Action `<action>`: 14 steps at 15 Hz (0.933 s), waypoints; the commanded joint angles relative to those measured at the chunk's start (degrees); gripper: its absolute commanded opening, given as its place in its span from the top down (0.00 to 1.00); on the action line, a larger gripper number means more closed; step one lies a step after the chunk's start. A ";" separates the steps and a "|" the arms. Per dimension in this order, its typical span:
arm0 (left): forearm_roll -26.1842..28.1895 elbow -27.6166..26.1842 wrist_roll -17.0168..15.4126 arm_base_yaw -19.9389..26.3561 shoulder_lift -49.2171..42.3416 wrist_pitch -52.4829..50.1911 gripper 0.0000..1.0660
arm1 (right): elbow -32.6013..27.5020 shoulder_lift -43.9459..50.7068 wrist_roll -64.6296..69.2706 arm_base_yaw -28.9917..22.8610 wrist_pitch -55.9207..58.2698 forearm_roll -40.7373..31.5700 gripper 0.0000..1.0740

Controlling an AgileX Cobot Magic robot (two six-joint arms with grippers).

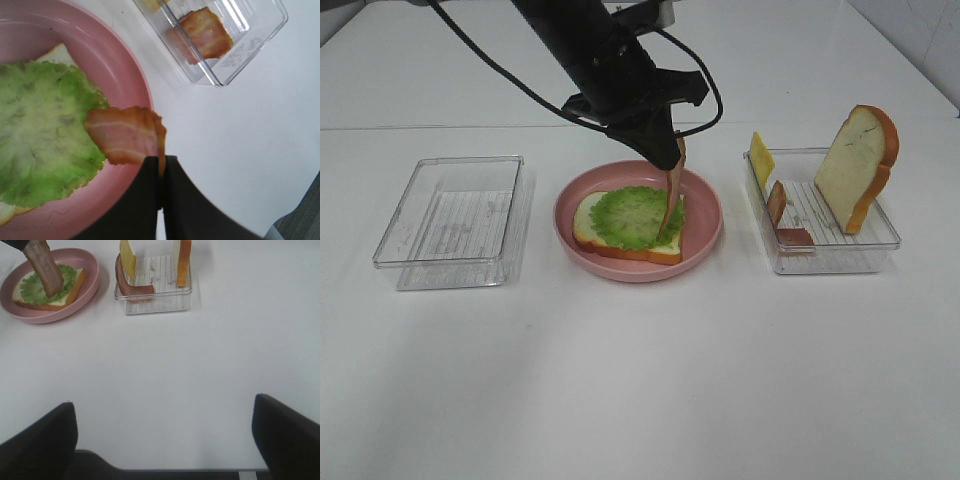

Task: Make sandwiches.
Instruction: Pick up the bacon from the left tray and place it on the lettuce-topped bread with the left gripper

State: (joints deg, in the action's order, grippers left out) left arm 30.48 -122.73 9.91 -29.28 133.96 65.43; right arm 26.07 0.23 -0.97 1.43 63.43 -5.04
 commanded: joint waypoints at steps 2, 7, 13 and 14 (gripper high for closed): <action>-2.29 -0.11 1.26 -0.06 0.23 -1.20 1.00 | -0.23 1.60 -0.06 0.00 -0.40 -0.29 0.16; 3.84 -2.81 5.90 -0.11 0.29 -1.72 1.00 | -0.23 1.60 -0.06 0.00 -0.40 -0.29 0.16; -1.32 -2.86 6.07 0.63 3.21 -1.66 1.00 | -0.23 1.60 -0.06 0.00 -0.40 -0.29 0.16; -4.98 -2.86 5.33 0.97 3.21 -1.66 1.00 | -0.23 1.60 -0.06 0.00 -0.40 -0.29 0.16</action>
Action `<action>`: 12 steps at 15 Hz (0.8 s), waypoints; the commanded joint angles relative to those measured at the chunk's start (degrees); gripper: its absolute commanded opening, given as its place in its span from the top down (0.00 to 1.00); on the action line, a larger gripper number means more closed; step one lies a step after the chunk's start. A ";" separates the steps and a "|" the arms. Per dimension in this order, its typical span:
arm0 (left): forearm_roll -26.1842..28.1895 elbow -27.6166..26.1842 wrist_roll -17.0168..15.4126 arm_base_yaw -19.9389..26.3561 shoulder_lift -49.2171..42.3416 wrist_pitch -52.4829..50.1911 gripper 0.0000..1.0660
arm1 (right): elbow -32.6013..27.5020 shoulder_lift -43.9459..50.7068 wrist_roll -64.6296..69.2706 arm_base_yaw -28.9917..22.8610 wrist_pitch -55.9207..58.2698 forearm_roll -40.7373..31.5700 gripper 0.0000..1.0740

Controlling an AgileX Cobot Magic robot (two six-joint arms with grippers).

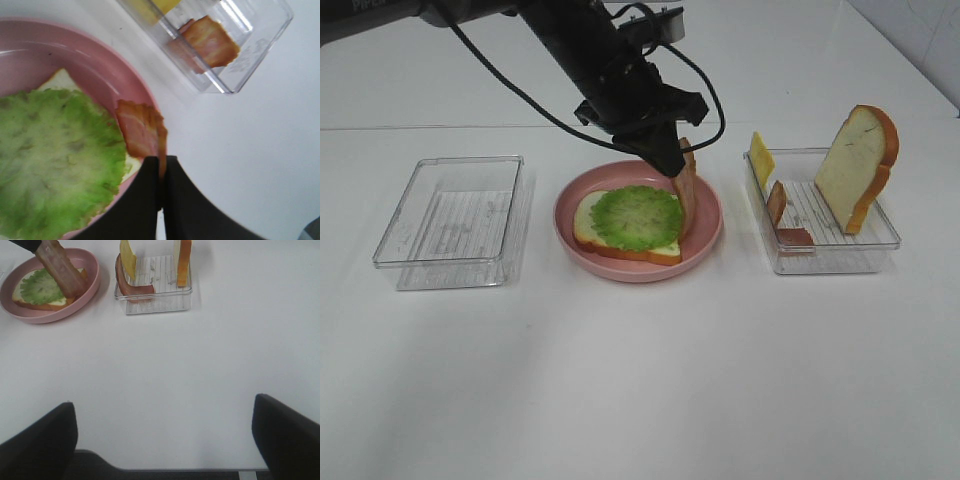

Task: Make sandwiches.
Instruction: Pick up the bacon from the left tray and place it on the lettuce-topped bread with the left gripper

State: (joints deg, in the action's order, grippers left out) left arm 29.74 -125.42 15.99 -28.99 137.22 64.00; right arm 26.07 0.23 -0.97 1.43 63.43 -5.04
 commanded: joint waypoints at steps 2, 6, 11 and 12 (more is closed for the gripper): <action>-13.18 -0.17 -4.47 1.78 -0.52 -0.06 1.00 | -0.23 1.60 -0.06 0.00 -0.40 -0.29 0.16; -15.36 -0.17 -4.81 1.83 -0.40 -0.29 1.00 | -0.23 1.60 -0.06 0.00 -0.40 -0.29 0.16; -15.47 -0.06 -4.87 1.83 1.32 0.52 1.00 | -0.23 1.60 -0.06 0.00 -0.40 -0.29 0.16; -15.53 -0.06 -4.93 1.83 1.60 0.52 1.00 | -0.23 1.60 -0.06 0.00 -0.40 -0.29 0.16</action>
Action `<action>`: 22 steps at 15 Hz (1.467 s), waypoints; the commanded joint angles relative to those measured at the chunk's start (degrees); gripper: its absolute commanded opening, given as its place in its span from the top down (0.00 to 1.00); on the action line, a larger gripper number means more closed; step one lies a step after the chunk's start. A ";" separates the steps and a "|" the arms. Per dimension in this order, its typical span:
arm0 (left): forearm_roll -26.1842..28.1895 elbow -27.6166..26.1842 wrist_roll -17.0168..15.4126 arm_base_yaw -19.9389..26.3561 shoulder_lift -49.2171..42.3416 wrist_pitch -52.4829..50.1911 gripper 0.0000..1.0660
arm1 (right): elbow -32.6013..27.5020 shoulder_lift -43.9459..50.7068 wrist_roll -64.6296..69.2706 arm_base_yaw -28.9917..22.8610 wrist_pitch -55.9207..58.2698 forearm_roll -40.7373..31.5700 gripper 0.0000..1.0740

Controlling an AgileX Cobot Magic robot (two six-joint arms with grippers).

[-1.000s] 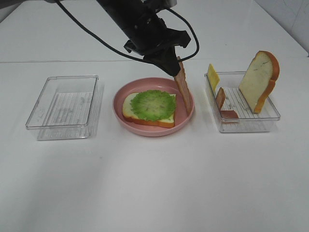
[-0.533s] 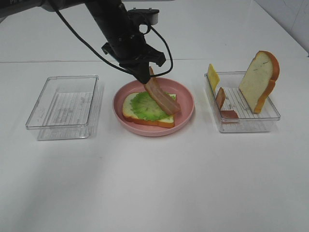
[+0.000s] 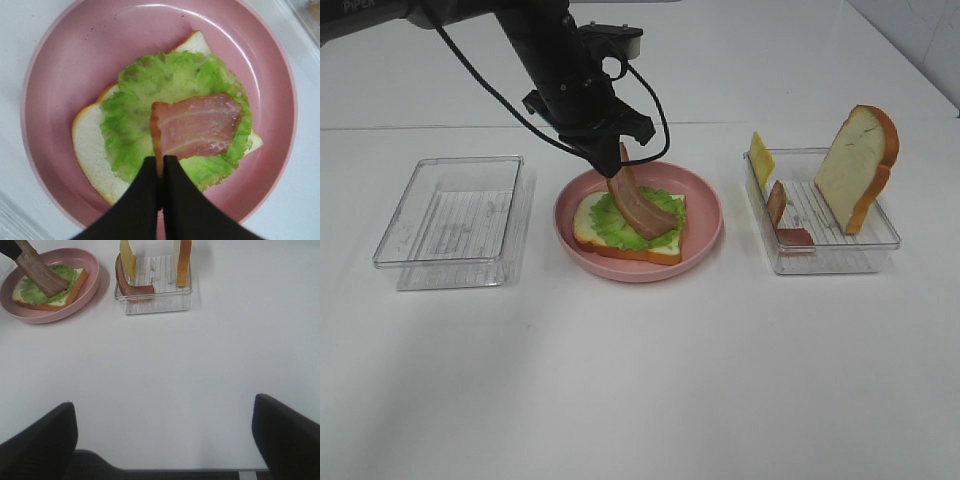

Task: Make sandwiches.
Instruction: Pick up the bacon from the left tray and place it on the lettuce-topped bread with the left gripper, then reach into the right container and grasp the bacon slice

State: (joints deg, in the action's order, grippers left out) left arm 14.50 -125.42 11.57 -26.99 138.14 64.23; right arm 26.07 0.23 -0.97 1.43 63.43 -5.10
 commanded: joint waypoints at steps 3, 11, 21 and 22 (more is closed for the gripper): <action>-1.09 -0.06 -3.32 -0.17 0.92 0.11 1.00 | -0.23 1.60 -0.06 0.00 -0.40 -0.23 0.16; -2.81 -0.06 -4.58 -0.17 0.80 0.23 0.05 | -0.23 1.60 -0.06 0.00 -0.40 -0.23 0.16; -8.82 -0.57 -6.25 17.42 -8.19 11.34 0.05 | -0.23 1.60 -0.06 0.00 -0.40 -0.17 0.16; -8.82 -0.57 -6.25 19.37 -8.42 11.34 0.05 | -0.23 1.60 -0.06 0.00 -0.40 -0.17 0.16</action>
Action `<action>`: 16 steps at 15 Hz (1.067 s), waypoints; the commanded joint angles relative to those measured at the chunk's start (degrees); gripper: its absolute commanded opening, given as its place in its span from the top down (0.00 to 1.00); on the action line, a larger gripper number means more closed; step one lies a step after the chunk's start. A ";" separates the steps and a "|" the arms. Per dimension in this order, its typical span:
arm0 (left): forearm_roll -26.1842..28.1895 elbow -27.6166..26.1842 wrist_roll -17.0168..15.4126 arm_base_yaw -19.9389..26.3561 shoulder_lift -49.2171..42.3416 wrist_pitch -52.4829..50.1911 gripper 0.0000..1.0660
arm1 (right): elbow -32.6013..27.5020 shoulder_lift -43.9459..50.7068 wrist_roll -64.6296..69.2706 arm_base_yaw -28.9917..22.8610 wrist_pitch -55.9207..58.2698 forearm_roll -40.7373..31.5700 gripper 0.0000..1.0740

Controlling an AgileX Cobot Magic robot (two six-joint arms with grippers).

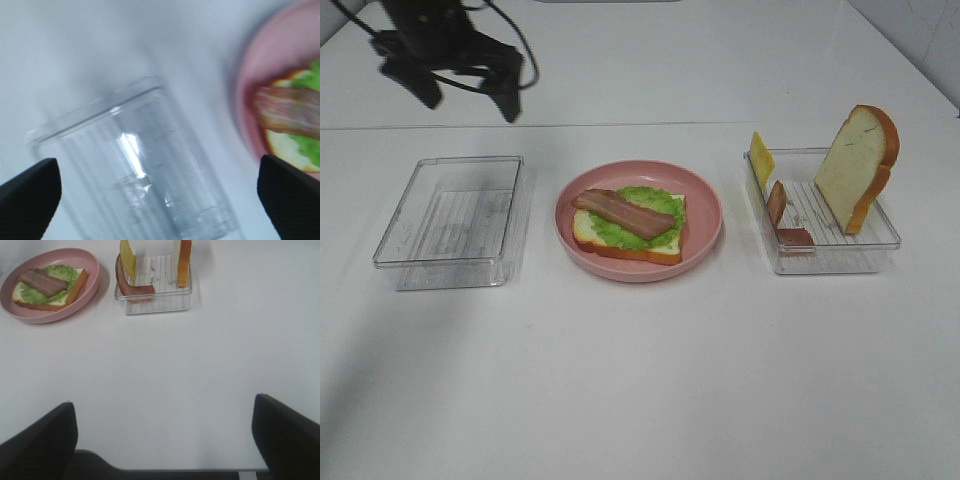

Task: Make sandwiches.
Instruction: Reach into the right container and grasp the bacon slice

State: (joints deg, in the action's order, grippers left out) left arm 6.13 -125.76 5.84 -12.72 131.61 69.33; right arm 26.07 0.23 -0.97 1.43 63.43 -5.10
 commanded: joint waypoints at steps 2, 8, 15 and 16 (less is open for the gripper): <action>1.09 0.97 -0.52 13.12 -3.50 6.25 0.05 | -0.23 1.60 -0.06 0.00 -0.40 -0.17 0.16; 2.12 31.46 1.43 17.48 -27.56 4.18 0.09 | -0.23 1.60 -0.06 0.00 -0.40 -0.17 0.16; -0.29 73.34 1.38 17.48 -77.58 -6.93 0.09 | -0.23 1.60 -0.06 0.00 -0.40 -0.17 0.16; -0.34 76.55 1.43 17.48 -84.45 -6.93 0.09 | -0.23 1.60 -0.06 0.00 -0.40 -0.17 0.16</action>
State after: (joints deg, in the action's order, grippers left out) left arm 6.07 -51.80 7.39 4.93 51.97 62.91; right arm 26.07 0.23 -0.97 1.43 63.43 -5.10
